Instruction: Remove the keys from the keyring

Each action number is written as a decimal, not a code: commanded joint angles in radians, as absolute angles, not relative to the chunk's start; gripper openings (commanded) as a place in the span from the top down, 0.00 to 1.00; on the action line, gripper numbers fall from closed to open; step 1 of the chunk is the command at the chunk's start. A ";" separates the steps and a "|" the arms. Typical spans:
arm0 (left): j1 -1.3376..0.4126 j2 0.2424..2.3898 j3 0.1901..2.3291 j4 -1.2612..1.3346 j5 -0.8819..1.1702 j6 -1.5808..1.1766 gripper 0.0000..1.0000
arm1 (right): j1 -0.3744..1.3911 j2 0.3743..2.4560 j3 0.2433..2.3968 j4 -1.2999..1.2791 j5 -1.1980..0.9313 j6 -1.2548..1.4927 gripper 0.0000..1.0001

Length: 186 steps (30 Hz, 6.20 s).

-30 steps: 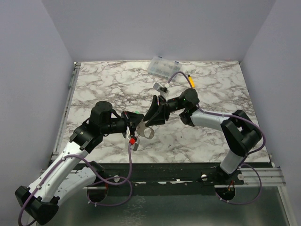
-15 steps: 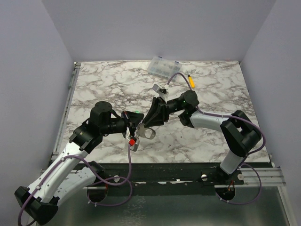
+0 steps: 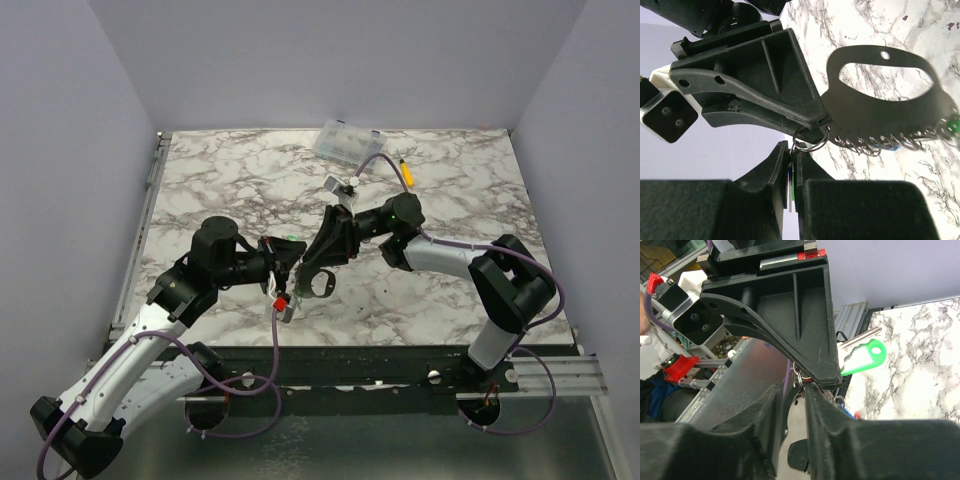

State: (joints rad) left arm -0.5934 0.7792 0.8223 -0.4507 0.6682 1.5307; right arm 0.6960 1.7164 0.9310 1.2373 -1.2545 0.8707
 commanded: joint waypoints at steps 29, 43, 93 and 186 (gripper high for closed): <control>-0.604 0.708 0.763 -0.433 0.518 1.350 1.00 | 0.685 1.631 0.921 1.146 -1.176 0.830 0.99; -0.606 0.763 0.835 -0.431 0.524 1.282 1.00 | 0.686 1.647 0.888 1.152 -1.132 0.891 0.99; -0.849 0.665 0.461 0.089 0.082 1.223 1.00 | 0.685 1.653 0.899 1.180 -0.718 1.259 0.99; -0.883 0.669 0.499 -0.350 0.107 2.245 1.00 | 0.659 1.659 0.973 0.855 -0.731 1.196 0.99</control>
